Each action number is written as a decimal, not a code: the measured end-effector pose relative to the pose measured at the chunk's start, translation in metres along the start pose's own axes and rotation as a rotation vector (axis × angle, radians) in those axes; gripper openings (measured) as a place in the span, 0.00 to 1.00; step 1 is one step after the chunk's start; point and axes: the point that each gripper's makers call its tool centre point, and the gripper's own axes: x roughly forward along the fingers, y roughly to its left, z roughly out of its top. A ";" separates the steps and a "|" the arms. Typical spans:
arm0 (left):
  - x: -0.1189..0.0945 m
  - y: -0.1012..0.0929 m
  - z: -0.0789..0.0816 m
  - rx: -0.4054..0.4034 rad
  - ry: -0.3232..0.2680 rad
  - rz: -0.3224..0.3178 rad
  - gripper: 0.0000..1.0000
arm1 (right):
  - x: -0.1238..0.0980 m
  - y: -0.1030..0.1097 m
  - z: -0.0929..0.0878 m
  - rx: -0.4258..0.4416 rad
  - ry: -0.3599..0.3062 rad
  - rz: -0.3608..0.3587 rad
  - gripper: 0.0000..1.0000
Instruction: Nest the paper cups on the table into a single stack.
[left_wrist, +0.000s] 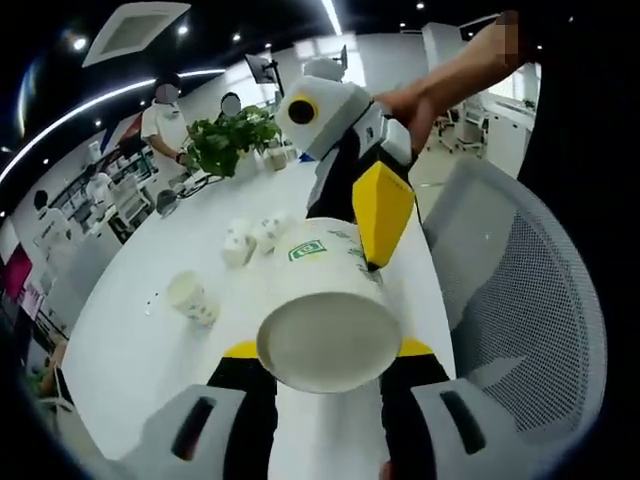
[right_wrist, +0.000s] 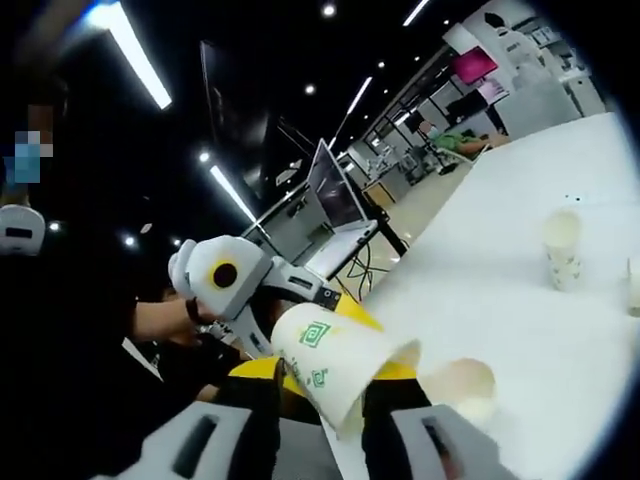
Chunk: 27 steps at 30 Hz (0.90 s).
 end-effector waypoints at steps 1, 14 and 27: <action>0.001 -0.001 -0.001 0.003 0.004 -0.003 0.37 | 0.001 0.001 0.000 0.000 0.001 0.004 0.29; 0.008 -0.003 -0.015 -0.037 0.019 -0.011 0.41 | 0.008 0.005 -0.004 0.007 0.021 0.005 0.16; 0.008 -0.007 -0.015 -0.104 -0.007 0.005 0.46 | 0.008 0.005 -0.006 -0.006 0.035 -0.033 0.00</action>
